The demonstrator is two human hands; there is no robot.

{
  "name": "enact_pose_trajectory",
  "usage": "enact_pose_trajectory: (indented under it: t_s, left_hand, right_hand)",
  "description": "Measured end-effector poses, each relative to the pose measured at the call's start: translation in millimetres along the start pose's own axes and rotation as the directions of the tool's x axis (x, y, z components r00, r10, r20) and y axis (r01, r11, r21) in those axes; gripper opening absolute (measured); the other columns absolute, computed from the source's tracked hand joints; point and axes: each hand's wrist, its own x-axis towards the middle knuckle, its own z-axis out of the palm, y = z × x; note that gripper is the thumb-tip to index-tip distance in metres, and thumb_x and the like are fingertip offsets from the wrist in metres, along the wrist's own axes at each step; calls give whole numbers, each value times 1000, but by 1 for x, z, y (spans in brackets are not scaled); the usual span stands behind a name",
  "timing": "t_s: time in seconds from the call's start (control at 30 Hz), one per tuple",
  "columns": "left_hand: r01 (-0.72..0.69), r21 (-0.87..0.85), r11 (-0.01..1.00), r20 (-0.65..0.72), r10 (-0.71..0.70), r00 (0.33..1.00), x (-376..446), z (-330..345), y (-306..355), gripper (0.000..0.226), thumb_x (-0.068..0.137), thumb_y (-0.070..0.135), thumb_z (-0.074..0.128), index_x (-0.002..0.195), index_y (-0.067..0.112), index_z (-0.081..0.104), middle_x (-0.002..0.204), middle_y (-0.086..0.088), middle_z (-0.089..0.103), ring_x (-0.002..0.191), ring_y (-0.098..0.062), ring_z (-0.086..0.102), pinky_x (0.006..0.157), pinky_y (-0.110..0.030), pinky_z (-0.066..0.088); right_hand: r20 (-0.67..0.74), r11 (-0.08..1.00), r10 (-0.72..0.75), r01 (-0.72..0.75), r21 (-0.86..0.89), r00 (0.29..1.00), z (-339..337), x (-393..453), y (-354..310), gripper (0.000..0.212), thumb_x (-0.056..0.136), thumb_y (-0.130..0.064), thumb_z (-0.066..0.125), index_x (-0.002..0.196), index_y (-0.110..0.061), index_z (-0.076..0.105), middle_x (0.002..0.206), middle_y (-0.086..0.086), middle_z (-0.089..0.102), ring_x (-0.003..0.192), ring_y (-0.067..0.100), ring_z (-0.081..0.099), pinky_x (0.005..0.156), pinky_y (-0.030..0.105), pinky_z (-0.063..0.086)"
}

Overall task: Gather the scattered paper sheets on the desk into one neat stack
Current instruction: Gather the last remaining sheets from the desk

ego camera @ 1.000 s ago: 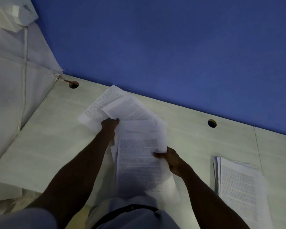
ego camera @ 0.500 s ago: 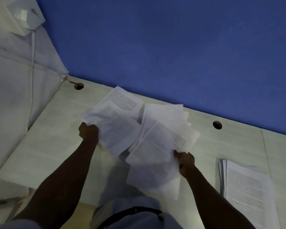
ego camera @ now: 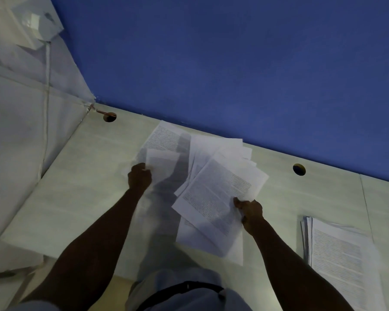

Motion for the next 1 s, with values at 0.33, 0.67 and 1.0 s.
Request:
enact_pose_trajectory:
  t_s: [0.33, 0.67, 1.0]
  left_hand:
    - [107, 147, 983, 147, -128, 981, -59, 65, 39, 106, 83, 53, 73, 151, -6, 16, 148, -29, 37, 135, -43, 42, 108, -49, 41]
    - [-153, -218, 964, 537, 249, 806, -24, 27, 36, 61, 82, 5, 78, 139, 4, 54, 135, -6, 59, 121, -19, 54, 99, -32, 45]
    - [-81, -208, 975, 380, 157, 912, 64, -10, 57, 41, 85, 7, 74, 125, 3, 65, 126, -15, 66, 117, -34, 62, 103, -43, 50]
  right_hand:
    - [-194, 692, -92, -78, -718, 977, 89, -50, -4, 39, 89, -18, 65, 125, -7, 54, 132, 15, 44, 125, 35, 42, 99, 49, 45]
    - [-106, 822, -164, 76, -564, 981, 80, -28, -14, 98, 67, -64, 86, 138, -9, 47, 134, 12, 57, 128, 36, 53, 106, 51, 48]
    - [197, 983, -89, 118, -141, 976, 150, -5, -61, 19, 76, -8, 84, 91, -9, 73, 95, 9, 73, 94, 33, 69, 82, 42, 58]
